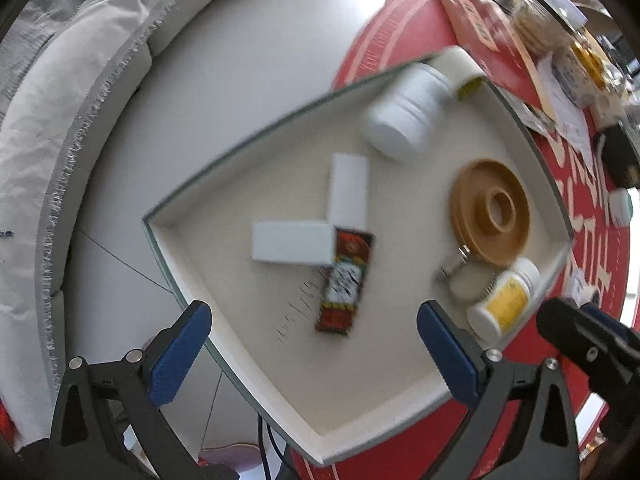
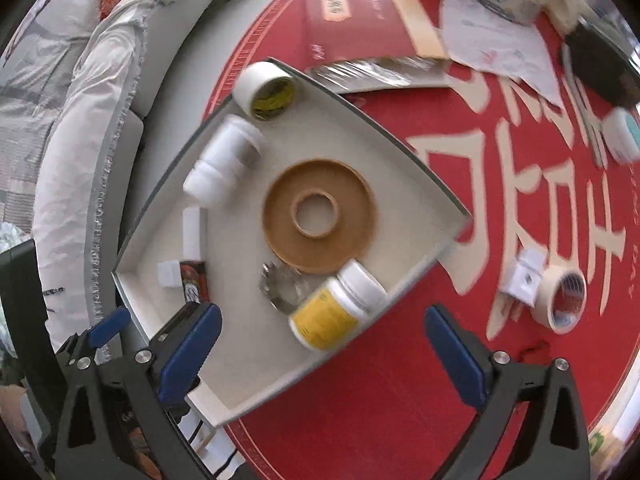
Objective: Organize rigid objects
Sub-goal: 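Open the left tool to drop the block while the right tool releases the bottle into the tray, then move both open tools from the tray back over the table objects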
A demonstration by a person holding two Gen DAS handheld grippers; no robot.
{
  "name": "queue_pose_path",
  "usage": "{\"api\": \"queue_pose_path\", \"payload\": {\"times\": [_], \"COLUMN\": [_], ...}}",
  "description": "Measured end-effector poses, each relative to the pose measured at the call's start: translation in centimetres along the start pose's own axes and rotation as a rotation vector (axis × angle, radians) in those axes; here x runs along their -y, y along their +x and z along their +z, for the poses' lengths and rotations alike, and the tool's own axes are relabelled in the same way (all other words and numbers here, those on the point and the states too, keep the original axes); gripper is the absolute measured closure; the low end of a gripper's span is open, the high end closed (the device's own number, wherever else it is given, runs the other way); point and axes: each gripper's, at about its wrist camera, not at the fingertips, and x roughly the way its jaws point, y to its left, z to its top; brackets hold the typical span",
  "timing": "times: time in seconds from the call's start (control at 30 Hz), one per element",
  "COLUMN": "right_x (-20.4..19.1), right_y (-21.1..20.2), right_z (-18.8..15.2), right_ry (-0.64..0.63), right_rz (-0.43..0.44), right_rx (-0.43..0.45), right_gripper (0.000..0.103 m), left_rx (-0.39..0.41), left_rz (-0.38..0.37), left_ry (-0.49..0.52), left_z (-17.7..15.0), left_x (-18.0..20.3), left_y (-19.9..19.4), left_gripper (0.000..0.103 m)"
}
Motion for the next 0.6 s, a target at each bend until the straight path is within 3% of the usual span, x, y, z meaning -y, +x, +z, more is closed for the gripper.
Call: {"api": "queue_pose_path", "payload": {"times": [0.3, 0.6], "right_x": [7.4, 17.3], "right_y": [-1.8, -1.9], "right_z": [-7.6, -16.9], "right_ry": [0.109, 0.355], "right_rz": [-0.026, -0.115], "right_rx": [-0.059, -0.193], "right_gripper": [0.001, 0.001], "left_rx": [-0.019, -0.098], "left_rz": [-0.02, -0.067], "left_ry": [0.135, 0.33], "left_z": [-3.1, -9.3], "left_x": [4.8, 13.3], "left_y": [-1.5, -1.8], "left_gripper": [0.0, 0.0]}}
